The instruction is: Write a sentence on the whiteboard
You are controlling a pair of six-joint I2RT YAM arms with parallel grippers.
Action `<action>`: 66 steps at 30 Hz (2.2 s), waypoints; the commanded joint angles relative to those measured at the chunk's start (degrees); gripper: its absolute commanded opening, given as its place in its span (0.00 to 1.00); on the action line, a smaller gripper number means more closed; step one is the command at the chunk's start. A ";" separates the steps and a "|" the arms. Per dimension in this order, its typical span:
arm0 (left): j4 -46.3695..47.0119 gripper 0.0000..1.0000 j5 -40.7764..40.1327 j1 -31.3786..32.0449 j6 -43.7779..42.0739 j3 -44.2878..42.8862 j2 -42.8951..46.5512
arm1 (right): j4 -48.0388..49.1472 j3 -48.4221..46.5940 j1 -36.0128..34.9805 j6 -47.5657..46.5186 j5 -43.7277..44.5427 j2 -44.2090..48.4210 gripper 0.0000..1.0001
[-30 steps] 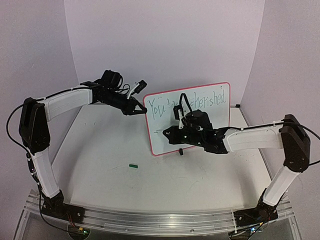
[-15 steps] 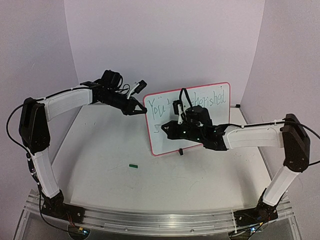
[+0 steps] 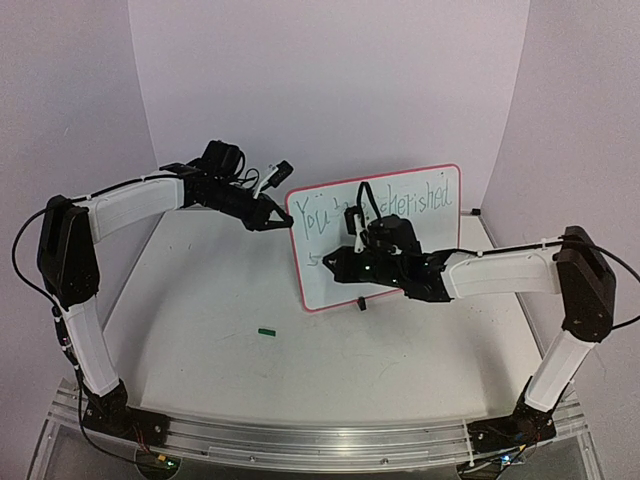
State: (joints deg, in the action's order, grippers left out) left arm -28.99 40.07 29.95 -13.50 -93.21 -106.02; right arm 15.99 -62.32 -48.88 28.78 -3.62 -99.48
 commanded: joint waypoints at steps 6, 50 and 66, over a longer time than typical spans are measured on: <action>-1.97 0.00 -2.63 0.18 -1.57 0.86 2.39 | 0.01 2.05 0.28 1.74 0.31 -2.25 0.00; -2.02 0.00 -2.63 0.17 -1.54 0.84 2.09 | -0.87 -1.56 0.28 -0.25 1.57 0.84 0.00; -1.95 0.00 -2.63 0.14 -1.57 0.84 2.22 | -0.96 2.75 1.32 1.46 5.87 4.90 0.00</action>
State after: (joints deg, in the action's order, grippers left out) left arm -29.02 39.79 30.06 -13.50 -92.95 -105.62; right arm 13.74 -60.74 -48.60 29.65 -1.06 -97.56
